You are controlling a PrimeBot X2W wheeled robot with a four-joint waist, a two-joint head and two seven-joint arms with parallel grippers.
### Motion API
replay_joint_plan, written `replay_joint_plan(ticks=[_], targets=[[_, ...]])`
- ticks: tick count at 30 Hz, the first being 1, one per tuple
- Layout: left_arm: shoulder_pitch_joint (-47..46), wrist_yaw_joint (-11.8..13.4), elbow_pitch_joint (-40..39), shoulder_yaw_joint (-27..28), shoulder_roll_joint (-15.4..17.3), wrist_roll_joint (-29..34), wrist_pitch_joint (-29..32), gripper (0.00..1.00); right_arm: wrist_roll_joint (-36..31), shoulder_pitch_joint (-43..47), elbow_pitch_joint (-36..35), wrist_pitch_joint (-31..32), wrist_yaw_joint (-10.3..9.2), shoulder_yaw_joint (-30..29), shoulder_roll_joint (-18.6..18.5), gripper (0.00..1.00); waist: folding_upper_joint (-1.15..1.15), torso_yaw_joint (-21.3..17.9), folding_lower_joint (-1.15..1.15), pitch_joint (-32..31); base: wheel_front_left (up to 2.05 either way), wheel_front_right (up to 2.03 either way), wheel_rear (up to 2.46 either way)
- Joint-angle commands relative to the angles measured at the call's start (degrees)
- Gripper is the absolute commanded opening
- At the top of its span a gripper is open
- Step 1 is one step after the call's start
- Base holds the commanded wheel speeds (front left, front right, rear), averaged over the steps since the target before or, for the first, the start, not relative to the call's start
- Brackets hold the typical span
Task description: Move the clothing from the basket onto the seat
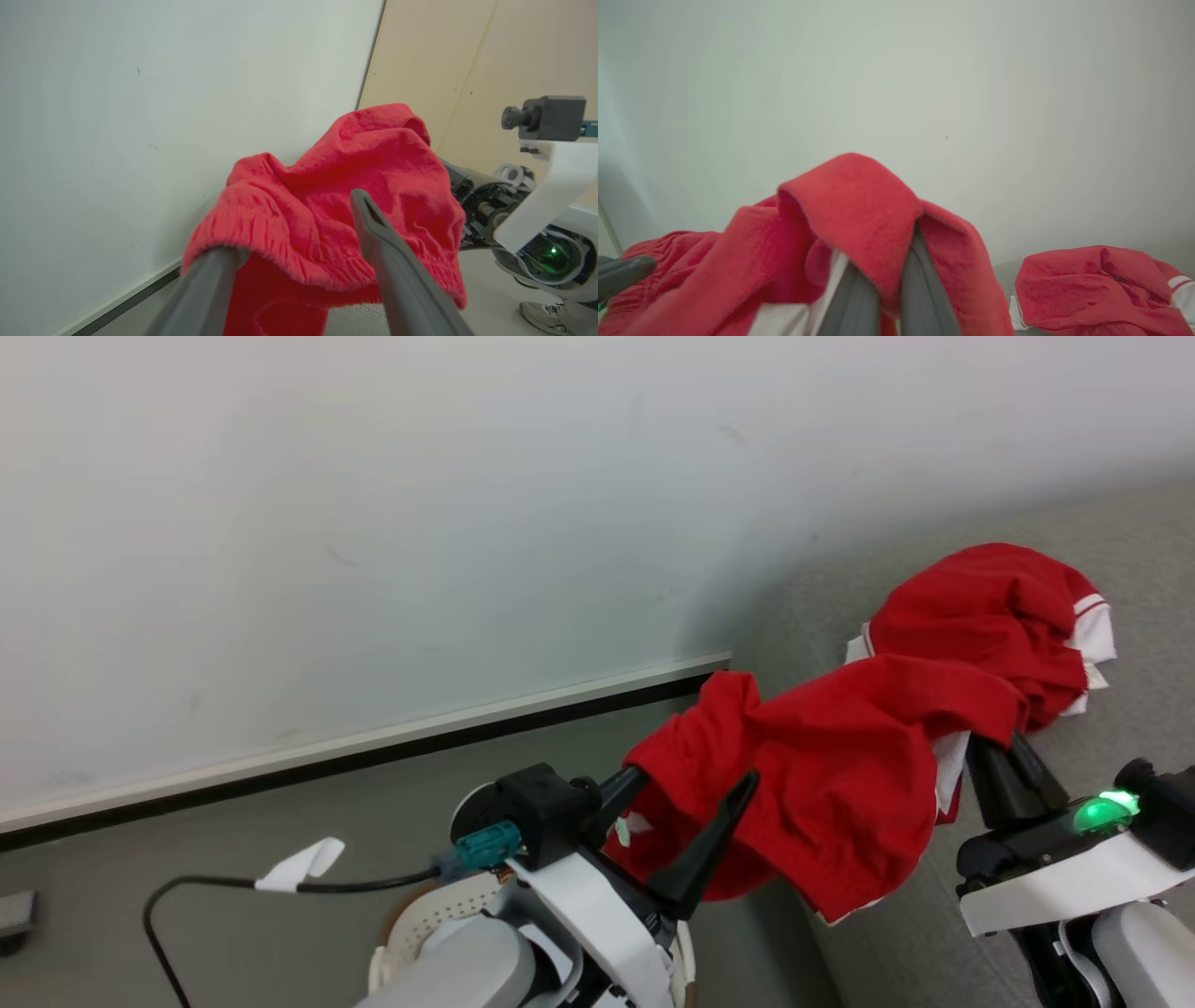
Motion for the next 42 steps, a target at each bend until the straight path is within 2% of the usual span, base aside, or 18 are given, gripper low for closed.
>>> replay_joint_plan(ticks=[1,8,11,12,18,21,32,42], targets=[[-0.3,-0.3,-0.3,-0.2,0.6,1.1,-0.7,1.0,-0.6,1.0,-0.8,0.0,-0.13,-1.8,-0.7,0.0,0.0,-5.2,0.0,1.7,0.0,0.0,0.0],[-0.4,-1.1,0.4,-1.7,1.0,2.2,-0.8,1.0,-1.6,2.4,-3.3,0.0,-0.13,-7.5,-1.2,0.0,0.0,-11.3,0.0,2.8,0.0,0.0,0.0],[-0.6,-2.0,0.8,-3.0,0.9,2.4,-0.5,1.0,-2.4,3.8,-5.1,0.0,-0.13,-12.5,-1.5,0.0,0.0,-14.3,0.0,3.4,0.0,0.0,0.0],[-0.6,-2.0,0.8,-3.0,0.9,2.4,-0.5,1.0,-2.4,3.8,-5.1,0.0,-0.13,-12.5,-1.5,0.0,0.0,-14.3,0.0,3.4,0.0,0.0,0.0],[-2.2,-4.2,1.6,-5.0,0.0,2.9,-0.2,1.0,-4.2,7.0,-8.9,0.0,-0.13,-22.1,-1.4,0.0,0.0,-15.1,0.0,4.8,0.0,0.0,0.0],[-3.4,-4.8,2.1,-5.9,-0.3,3.6,-0.6,1.0,-5.1,8.7,-10.9,0.0,-0.13,-24.3,-0.6,0.0,0.0,-15.2,0.0,5.5,0.0,0.0,0.0],[-5.4,-5.5,4.5,-7.0,-0.6,5.1,-1.8,1.0,-7.5,12.1,-14.0,0.0,-0.13,-26.7,1.5,0.0,0.0,-15.3,0.0,6.8,0.0,0.0,0.0],[-6.6,-2.9,4.7,-5.9,1.2,6.0,-0.6,1.0,-6.4,7.3,-13.1,0.0,-0.13,-23.6,0.9,0.0,0.0,-15.2,0.0,9.3,0.0,0.0,0.0]])
